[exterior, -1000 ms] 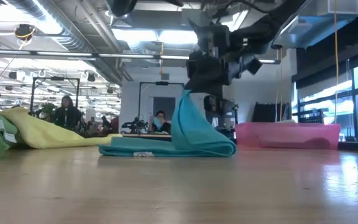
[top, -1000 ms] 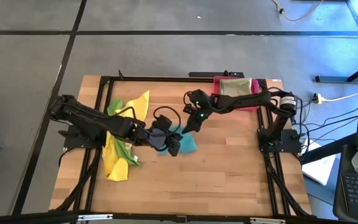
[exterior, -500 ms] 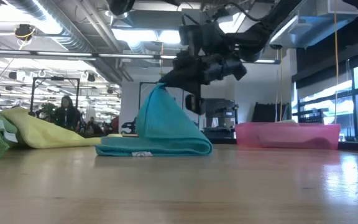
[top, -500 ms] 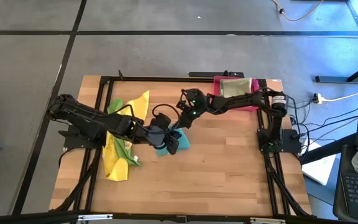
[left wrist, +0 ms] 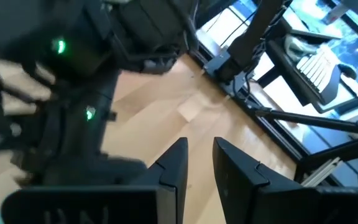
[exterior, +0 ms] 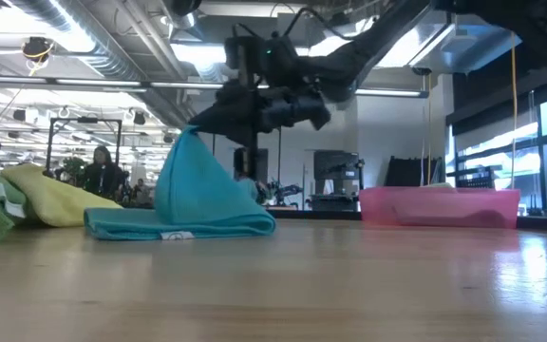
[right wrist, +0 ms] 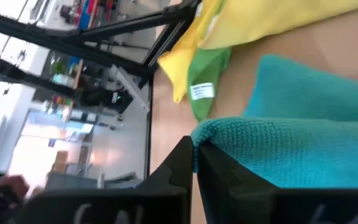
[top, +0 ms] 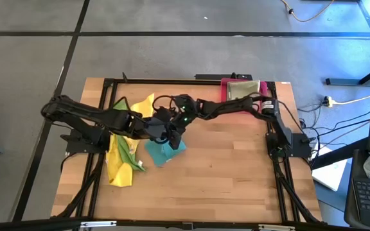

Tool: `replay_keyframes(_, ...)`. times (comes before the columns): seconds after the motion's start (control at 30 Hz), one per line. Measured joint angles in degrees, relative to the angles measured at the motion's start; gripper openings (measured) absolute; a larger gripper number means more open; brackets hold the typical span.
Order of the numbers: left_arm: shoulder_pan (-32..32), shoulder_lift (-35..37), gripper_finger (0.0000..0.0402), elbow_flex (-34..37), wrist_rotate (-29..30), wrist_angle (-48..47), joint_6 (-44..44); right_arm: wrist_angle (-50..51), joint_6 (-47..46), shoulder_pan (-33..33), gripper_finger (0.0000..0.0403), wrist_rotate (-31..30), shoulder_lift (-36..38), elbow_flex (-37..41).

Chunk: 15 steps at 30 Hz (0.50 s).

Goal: Fold microfiber towels
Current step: Fold the blue towel

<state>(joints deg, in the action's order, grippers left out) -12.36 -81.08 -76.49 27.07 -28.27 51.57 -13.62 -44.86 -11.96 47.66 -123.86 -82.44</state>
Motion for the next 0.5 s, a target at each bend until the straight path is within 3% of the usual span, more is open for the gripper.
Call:
replay_keyframes(0.2, 0.0, 0.74, 0.0067, 0.0, 0.36, -0.26, -2.28, -0.25, 0.72, 1.93, 0.0019, 1.53, -2.95, -4.62)
replay_keyframes(0.5, 0.0, 1.98, 0.0067, 0.02, -0.19, -3.53, -3.01, -0.39, 0.02, 4.15, 0.0021, -1.07, -7.08, -10.96)
